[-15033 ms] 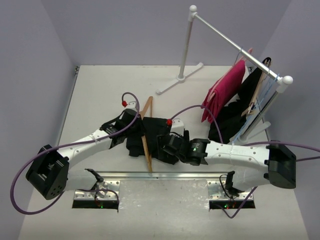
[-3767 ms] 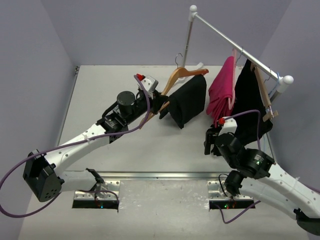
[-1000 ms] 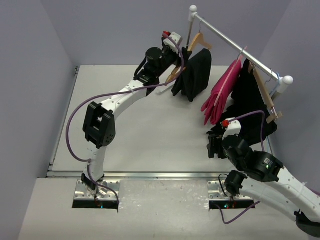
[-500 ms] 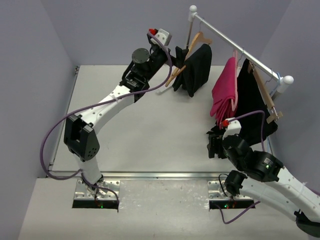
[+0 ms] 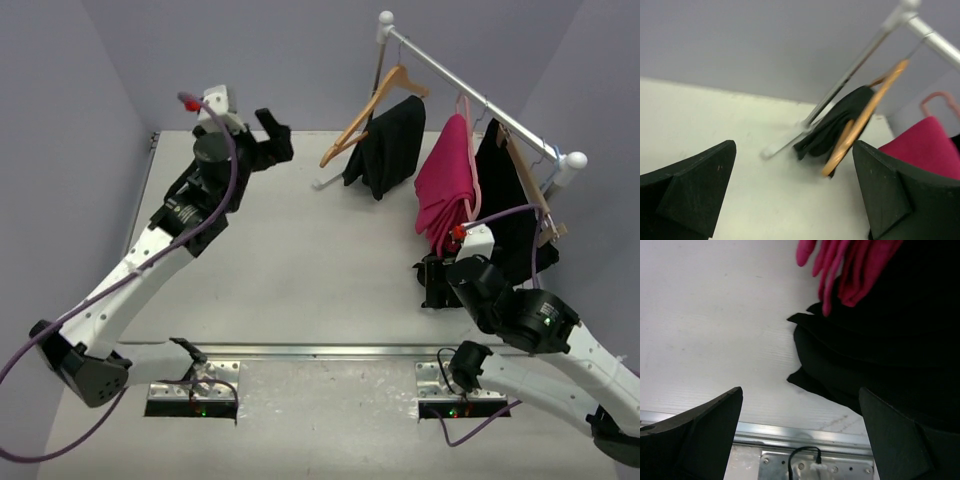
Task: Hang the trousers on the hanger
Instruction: Reset both arms
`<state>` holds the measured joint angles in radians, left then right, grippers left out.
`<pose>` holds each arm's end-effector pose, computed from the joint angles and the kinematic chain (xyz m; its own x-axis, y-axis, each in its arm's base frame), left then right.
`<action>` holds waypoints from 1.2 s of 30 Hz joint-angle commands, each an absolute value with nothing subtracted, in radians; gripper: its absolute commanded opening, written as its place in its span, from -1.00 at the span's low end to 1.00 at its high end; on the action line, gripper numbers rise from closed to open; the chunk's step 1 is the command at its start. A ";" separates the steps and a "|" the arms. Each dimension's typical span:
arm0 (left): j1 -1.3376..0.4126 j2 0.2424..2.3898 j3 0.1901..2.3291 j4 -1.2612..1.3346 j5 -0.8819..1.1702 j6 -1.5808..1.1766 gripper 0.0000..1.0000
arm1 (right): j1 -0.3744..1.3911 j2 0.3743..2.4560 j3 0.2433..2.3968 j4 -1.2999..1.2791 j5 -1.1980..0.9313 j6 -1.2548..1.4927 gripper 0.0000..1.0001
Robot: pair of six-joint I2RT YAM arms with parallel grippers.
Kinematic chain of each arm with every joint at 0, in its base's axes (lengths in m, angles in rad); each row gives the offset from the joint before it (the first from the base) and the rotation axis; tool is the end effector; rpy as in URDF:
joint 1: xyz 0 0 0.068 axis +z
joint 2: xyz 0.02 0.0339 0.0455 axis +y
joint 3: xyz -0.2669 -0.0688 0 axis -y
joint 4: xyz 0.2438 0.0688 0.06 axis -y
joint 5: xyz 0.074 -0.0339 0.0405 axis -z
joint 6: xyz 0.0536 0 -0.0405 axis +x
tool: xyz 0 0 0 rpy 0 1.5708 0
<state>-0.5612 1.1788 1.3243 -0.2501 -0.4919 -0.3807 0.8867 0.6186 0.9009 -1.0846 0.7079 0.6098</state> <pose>0.2430 -0.1229 0.4422 -0.1086 -0.3186 -0.9417 0.0335 0.9455 -0.3238 0.0900 0.0553 0.3113 -0.5461 0.0188 -0.8375 0.0117 0.9998 0.0148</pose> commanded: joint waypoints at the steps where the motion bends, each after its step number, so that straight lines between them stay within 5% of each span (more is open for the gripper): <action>1: -0.546 0.978 1.136 -0.556 -0.637 -0.565 1.00 | 0.888 0.641 1.042 -1.222 0.813 0.643 0.98; 9: -0.546 0.759 0.993 -0.822 -0.770 -0.620 1.00 | 0.888 0.559 1.113 -1.259 0.785 0.604 0.98; 17: -0.546 0.527 0.759 -0.686 -0.845 -0.496 1.00 | 0.887 0.419 1.143 -1.321 0.809 0.606 0.98; 36: -0.532 0.417 0.701 -0.610 -0.845 -0.471 1.00 | 0.887 0.454 1.109 -1.263 0.827 0.563 0.98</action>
